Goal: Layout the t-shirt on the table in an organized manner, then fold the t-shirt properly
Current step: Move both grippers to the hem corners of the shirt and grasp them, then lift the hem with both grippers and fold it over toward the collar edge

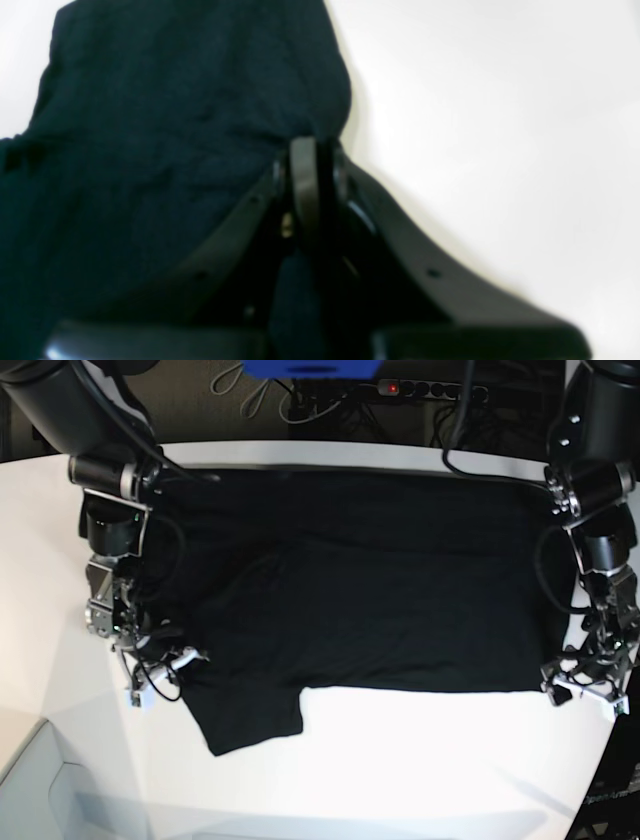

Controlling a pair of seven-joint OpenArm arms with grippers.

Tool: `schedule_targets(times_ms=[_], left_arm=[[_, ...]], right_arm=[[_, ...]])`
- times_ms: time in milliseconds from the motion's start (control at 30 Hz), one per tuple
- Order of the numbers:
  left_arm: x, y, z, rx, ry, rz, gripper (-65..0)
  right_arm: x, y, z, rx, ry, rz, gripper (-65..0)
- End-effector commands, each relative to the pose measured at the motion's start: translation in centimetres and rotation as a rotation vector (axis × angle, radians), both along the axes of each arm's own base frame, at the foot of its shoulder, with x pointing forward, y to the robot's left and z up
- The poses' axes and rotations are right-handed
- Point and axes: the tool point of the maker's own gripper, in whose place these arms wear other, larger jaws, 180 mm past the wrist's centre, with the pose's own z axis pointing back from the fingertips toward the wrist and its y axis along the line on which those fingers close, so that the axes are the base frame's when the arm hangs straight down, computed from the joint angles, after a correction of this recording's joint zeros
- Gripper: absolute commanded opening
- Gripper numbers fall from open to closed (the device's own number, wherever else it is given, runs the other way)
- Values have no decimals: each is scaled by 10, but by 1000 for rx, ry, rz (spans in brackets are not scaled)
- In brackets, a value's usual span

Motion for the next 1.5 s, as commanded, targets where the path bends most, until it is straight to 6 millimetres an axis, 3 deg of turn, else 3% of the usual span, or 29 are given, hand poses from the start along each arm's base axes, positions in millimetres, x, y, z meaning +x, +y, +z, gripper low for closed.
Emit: schedule_targets(times_ms=[0, 133, 267, 600, 667, 900, 1167, 1267, 1467], left_arm=[[13, 9, 24, 15, -74, 14, -120], [15, 2, 10, 7, -62, 4, -120], [9, -7, -16, 17, -26, -20, -120], [0, -13, -38, 5, 11, -22, -129], [-1, -14, -38, 6, 14, -26, -201], [2, -14, -34, 4, 1, -25, -633], [6, -15, -28, 5, -15, -25, -650], [15, -14, -10, 30, -64, -36, -650], [15, -23, -3, 59, -104, -67, -650]], right_arm=[[10, -4, 13, -9, -29, 2, -650], [10, -4, 13, -9, -29, 2, -650], [10, -4, 13, -9, -27, 2, -650], [10, -4, 13, -9, -26, 2, -650], [10, -4, 13, -9, -26, 2, -650], [9, -6, 13, -12, -27, 0, -650], [13, -8, 19, -10, -47, -7, -650], [16, -13, 35, -35, -96, -6, -650], [11, -19, 62, -92, -195, -7, -650]])
